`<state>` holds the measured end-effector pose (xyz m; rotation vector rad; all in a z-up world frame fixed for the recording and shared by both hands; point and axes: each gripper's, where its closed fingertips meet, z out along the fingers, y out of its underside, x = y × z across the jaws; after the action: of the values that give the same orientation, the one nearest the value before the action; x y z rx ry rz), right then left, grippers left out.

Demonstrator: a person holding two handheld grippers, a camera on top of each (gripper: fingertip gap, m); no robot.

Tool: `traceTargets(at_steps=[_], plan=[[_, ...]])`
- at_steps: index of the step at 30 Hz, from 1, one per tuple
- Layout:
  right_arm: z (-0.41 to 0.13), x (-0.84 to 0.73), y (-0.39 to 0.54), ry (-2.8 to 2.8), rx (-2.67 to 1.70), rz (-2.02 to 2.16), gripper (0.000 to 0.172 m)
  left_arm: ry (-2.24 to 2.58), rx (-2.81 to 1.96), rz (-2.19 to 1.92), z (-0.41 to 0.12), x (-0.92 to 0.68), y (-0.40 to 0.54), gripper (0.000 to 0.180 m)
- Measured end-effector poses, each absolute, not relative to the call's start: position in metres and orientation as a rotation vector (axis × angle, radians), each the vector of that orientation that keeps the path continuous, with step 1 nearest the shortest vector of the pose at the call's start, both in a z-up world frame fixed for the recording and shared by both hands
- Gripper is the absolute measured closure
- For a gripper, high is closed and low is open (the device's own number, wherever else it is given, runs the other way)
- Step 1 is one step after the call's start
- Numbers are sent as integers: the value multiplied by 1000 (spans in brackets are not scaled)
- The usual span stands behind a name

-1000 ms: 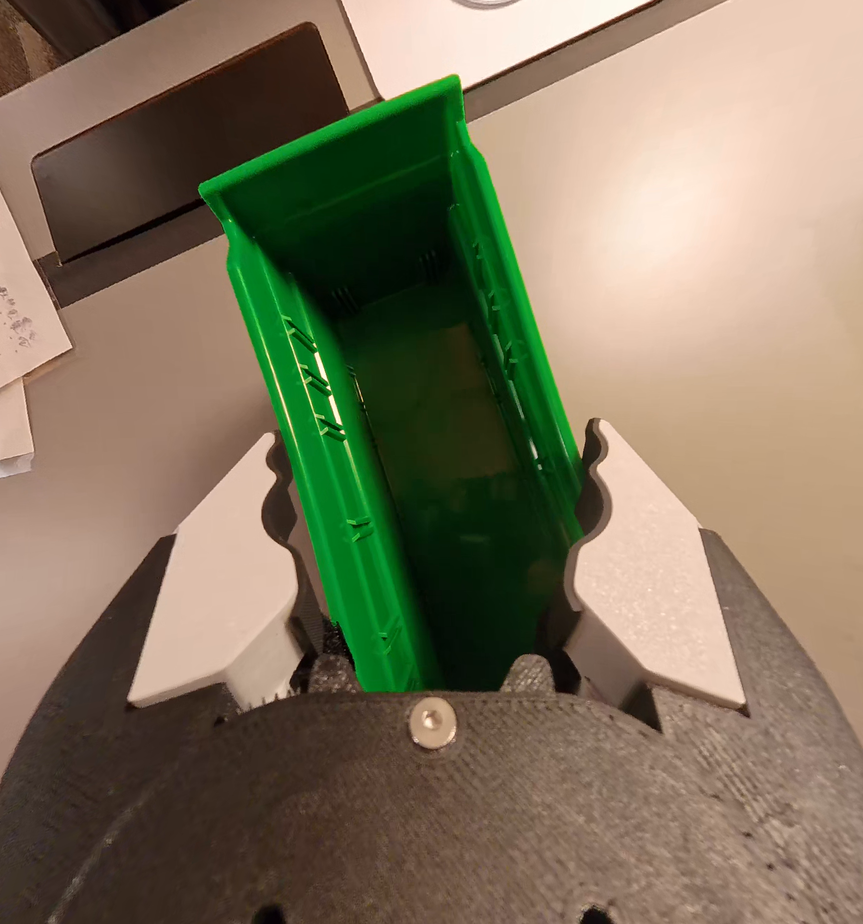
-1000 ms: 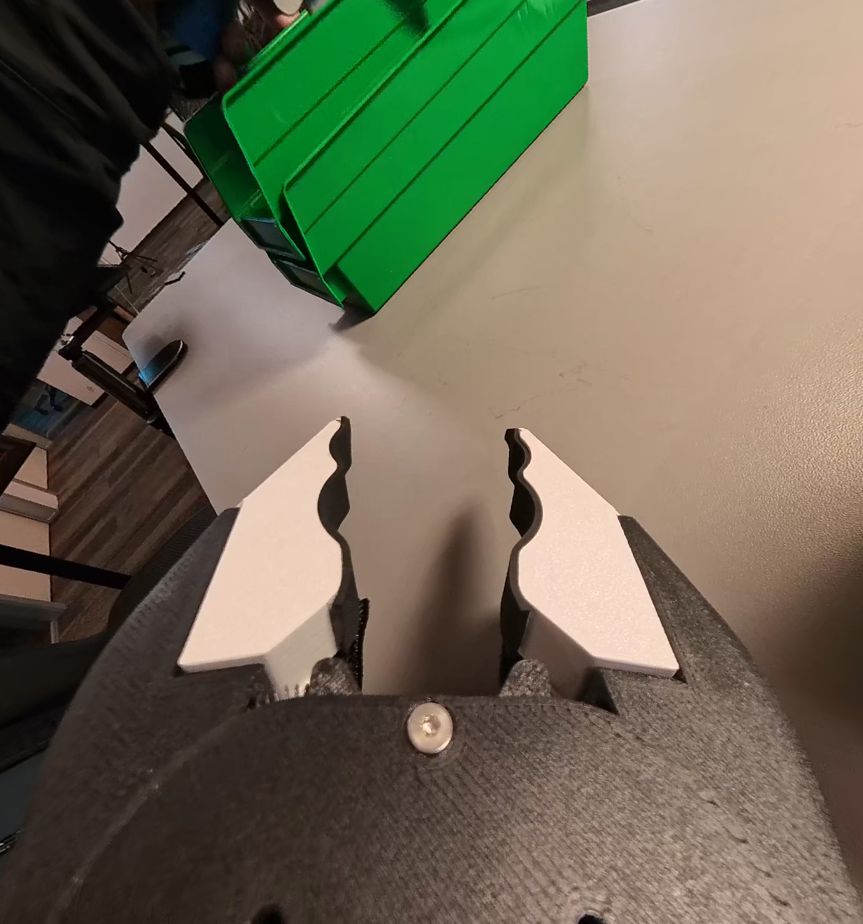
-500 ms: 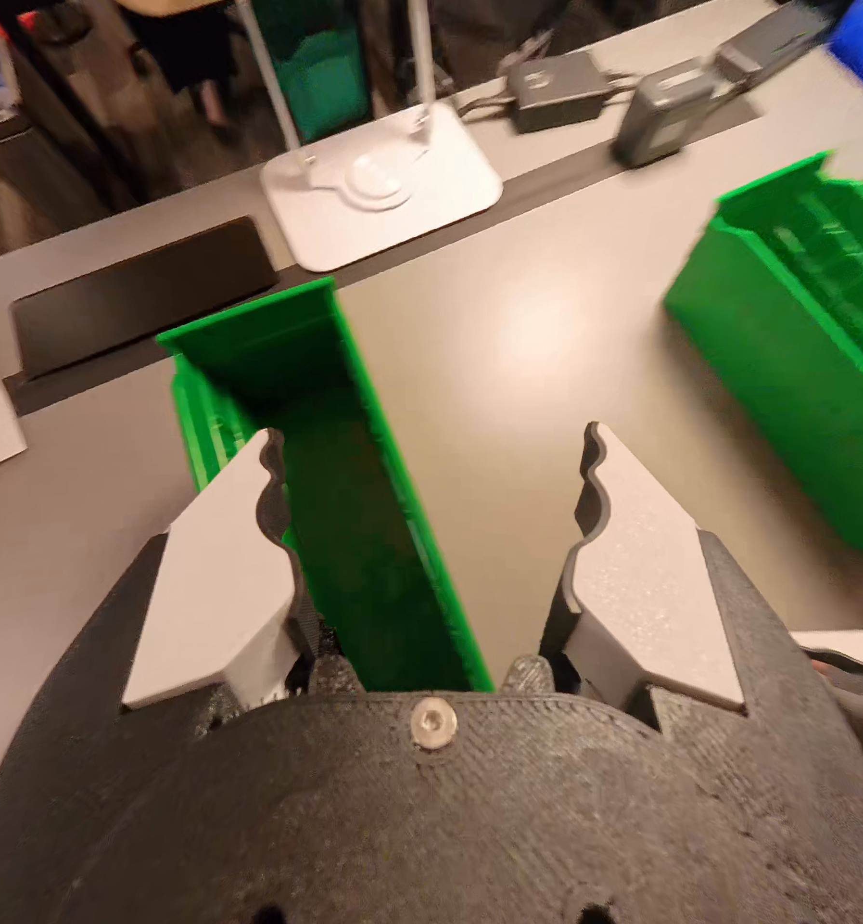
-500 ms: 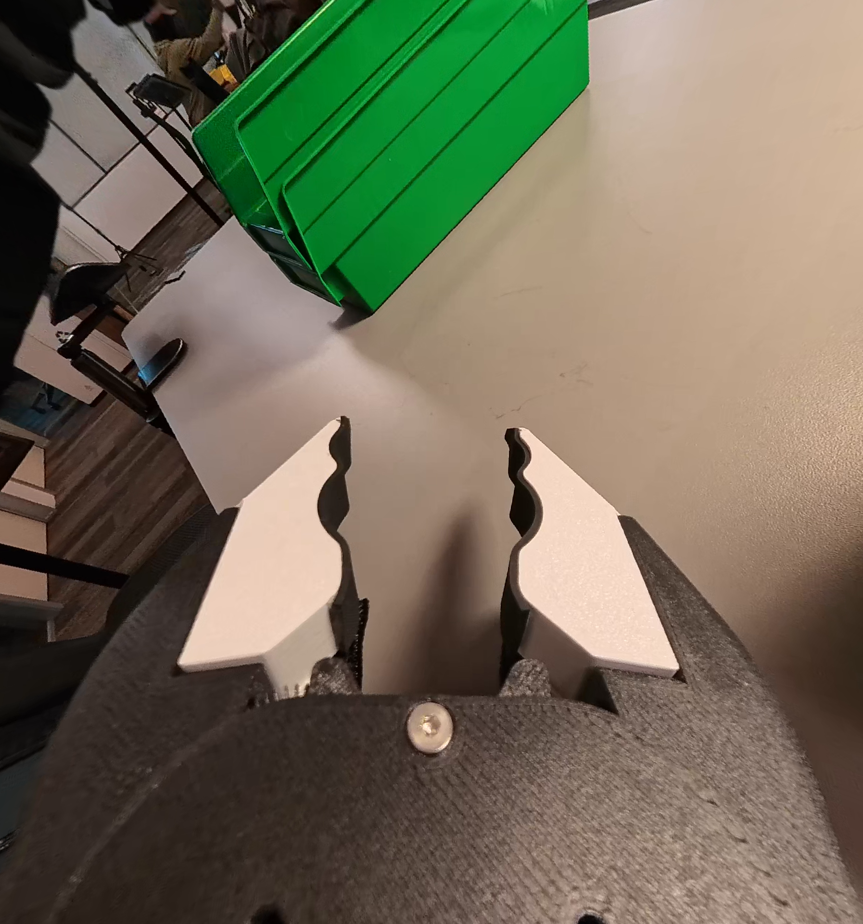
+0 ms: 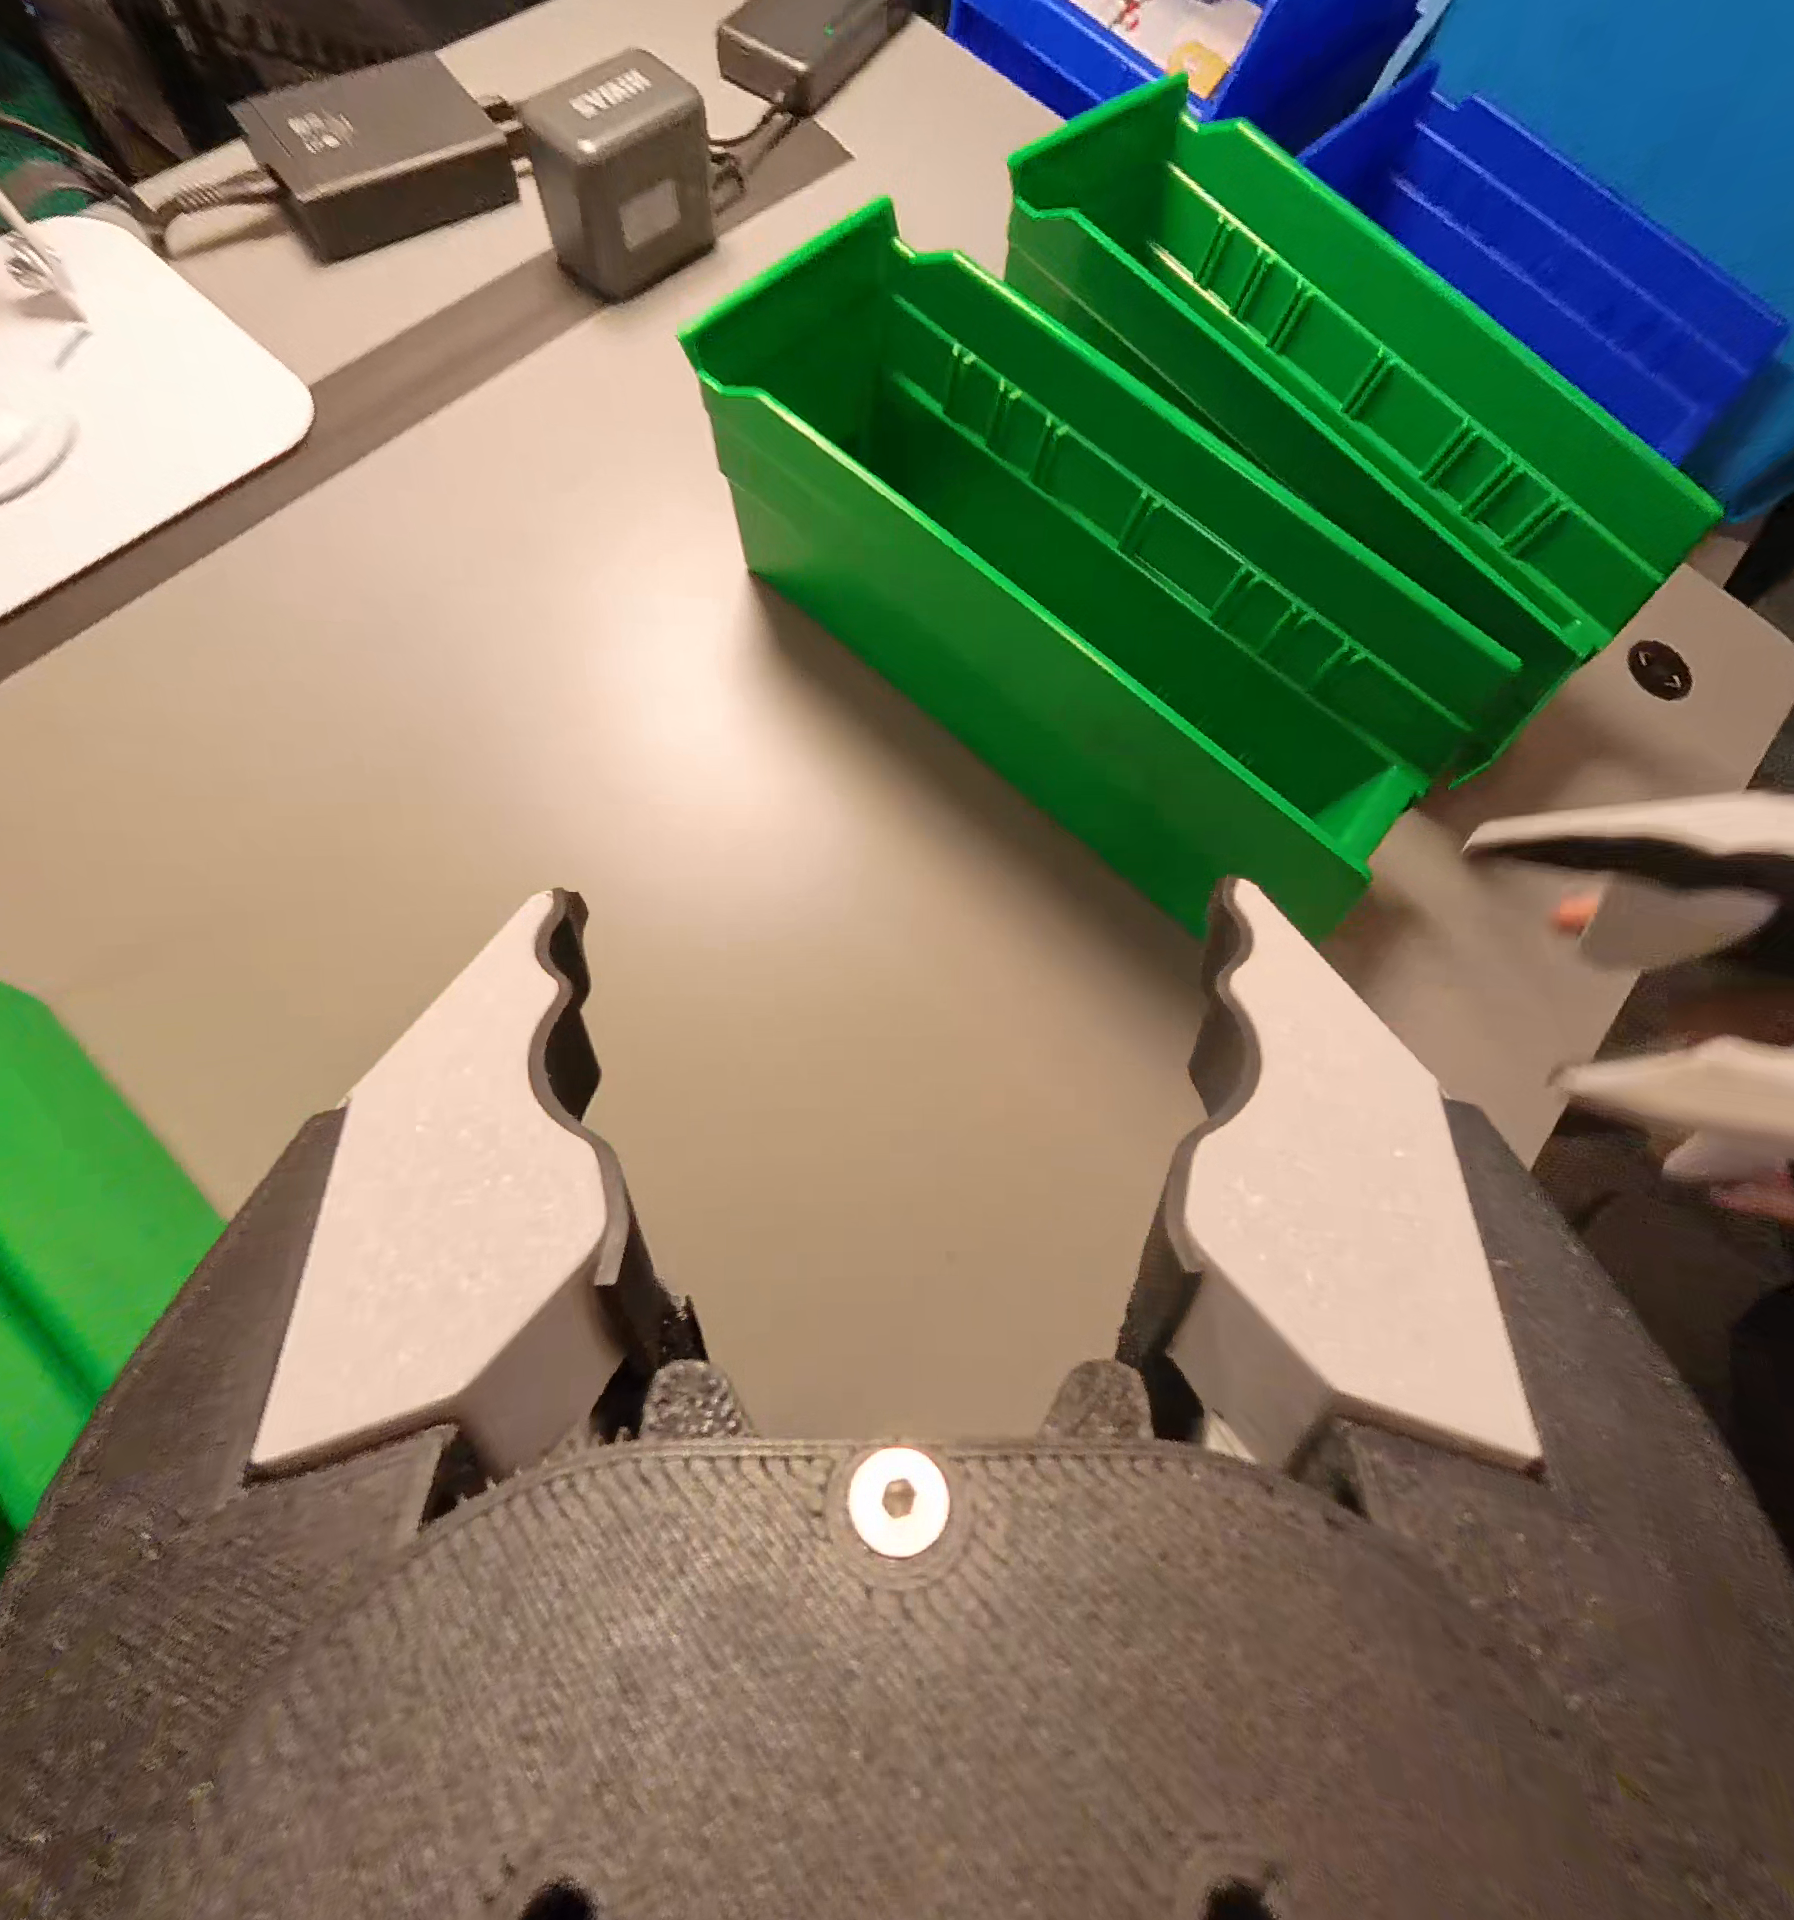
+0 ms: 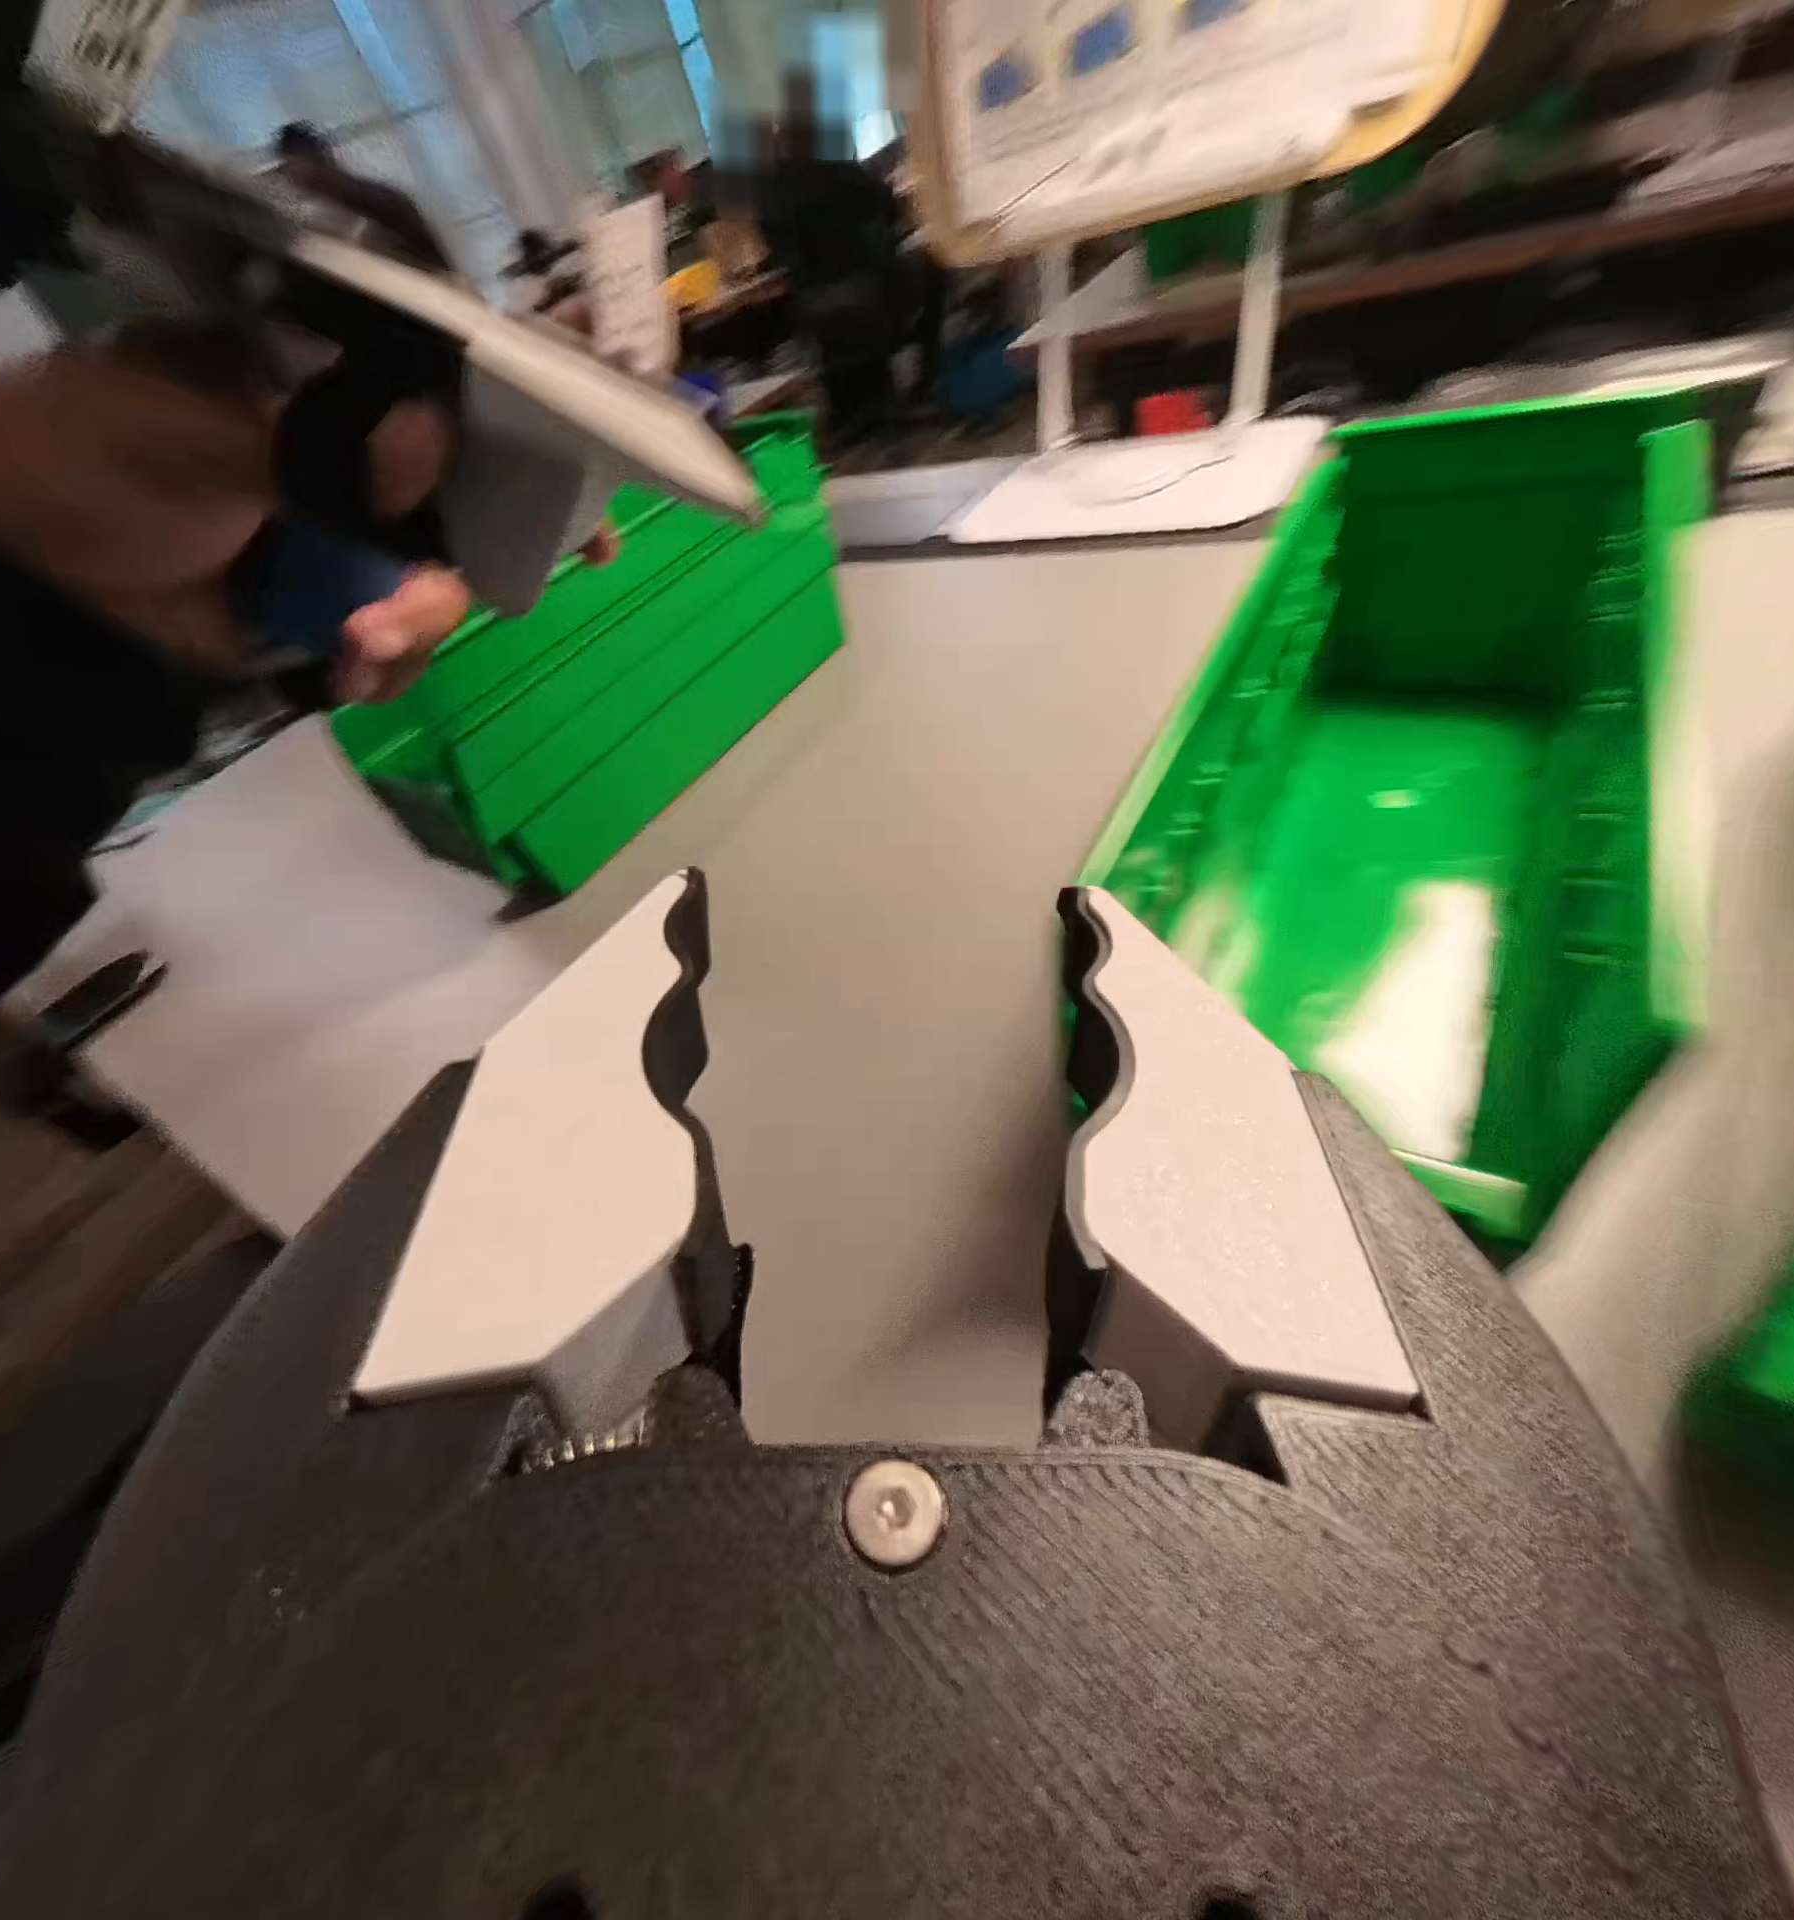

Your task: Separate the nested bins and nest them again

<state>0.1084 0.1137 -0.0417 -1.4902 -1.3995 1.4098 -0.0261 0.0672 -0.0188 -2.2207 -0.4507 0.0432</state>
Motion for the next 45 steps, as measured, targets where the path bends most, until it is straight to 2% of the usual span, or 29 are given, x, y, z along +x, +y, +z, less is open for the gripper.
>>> traceTargets(at_steps=[6, 13, 20, 23, 27, 31, 33, 45], plan=[[-67, 117, 161, -1312, -1569, 1225, 95, -449, -2242, 1, -44, -17, 74, 64], [-94, 80, 108, -1452, -1553, 1374, 90, -467, -2239, -10, -57, -15, 72, 63], [-90, 82, -5, -1784, -1382, 1670, 94, -531, -2196, -23, -48, -21, 71, 62], [-75, 98, -25, -1863, -1290, 1756, 95, -520, -2224, -36, -47, -17, 80, 60], [-56, 107, -3, -1789, -1260, 1742, 97, -404, -2323, 32, -49, -7, 106, 56], [-68, 103, 31, -1718, -1340, 1673, 98, -302, -2435, 93, -55, 1, 139, 52], [-75, 103, 39, -1711, -1356, 1690, 109, -270, -2491, 104, -62, 4, 154, 50], [-94, 100, 44, -1753, -1381, 1700, 107, -255, -2656, 199, -94, -14, 195, 45]])
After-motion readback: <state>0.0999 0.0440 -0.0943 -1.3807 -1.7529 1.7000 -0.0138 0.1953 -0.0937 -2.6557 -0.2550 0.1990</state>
